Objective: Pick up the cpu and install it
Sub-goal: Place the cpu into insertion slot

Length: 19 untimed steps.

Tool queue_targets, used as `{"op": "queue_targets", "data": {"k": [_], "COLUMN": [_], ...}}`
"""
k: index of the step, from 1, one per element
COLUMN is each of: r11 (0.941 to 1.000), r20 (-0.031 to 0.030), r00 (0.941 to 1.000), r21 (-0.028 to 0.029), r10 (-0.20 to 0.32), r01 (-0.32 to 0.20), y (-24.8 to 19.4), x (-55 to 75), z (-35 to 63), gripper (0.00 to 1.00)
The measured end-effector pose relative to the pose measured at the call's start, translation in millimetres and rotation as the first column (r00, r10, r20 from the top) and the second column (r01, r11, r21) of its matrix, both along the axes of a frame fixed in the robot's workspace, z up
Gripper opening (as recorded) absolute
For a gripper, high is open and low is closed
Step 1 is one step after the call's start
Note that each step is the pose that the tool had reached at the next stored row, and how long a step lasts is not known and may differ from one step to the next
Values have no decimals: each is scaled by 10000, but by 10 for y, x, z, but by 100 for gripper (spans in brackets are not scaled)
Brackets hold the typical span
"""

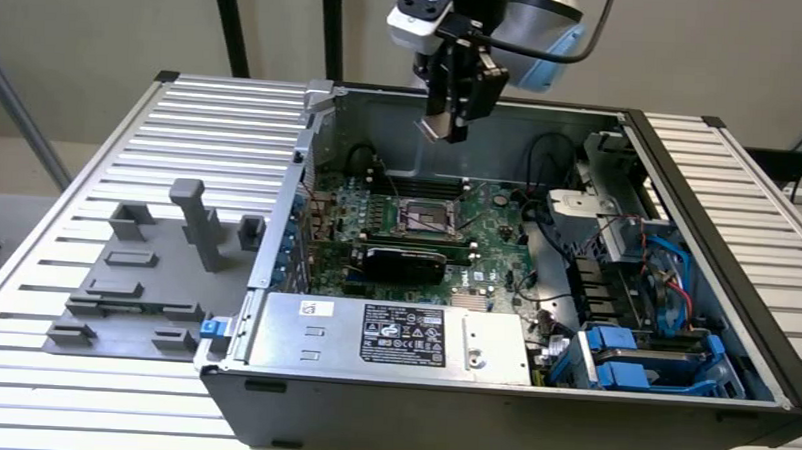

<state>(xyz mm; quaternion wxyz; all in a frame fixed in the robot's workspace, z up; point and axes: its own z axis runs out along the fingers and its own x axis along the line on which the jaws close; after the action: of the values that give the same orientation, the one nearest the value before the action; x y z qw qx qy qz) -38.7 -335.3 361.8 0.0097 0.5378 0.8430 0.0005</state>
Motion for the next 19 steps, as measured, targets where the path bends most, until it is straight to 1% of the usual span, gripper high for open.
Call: {"op": "queue_targets", "data": {"k": [2, 5, 7, 9, 12, 14, 17, 19], "r11": [9993, 9959, 9919, 9867, 9762, 9678, 9528, 9407], "r20": [0, 0, 1, 0, 0, 0, 0, 0], "r00": [9993, 9959, 9919, 9867, 9762, 9678, 9528, 9407], "r21": [0, 0, 1, 0, 0, 0, 0, -1], "r10": [-365, -903, -1266, -1623, -2168, -2519, -3035, -3392], "r01": [365, 903, 1266, 1623, 2168, 2519, 3035, 3392], "y": [0, 0, 0, 0, 0, 0, 0, 0], "x": [0, 0, 0, 0, 0, 0, 0, 0], "z": [-4, -9, -13, -17, -22, -26, -31, -35], "gripper": [55, 55, 55, 55, 55, 55, 55, 55]}}
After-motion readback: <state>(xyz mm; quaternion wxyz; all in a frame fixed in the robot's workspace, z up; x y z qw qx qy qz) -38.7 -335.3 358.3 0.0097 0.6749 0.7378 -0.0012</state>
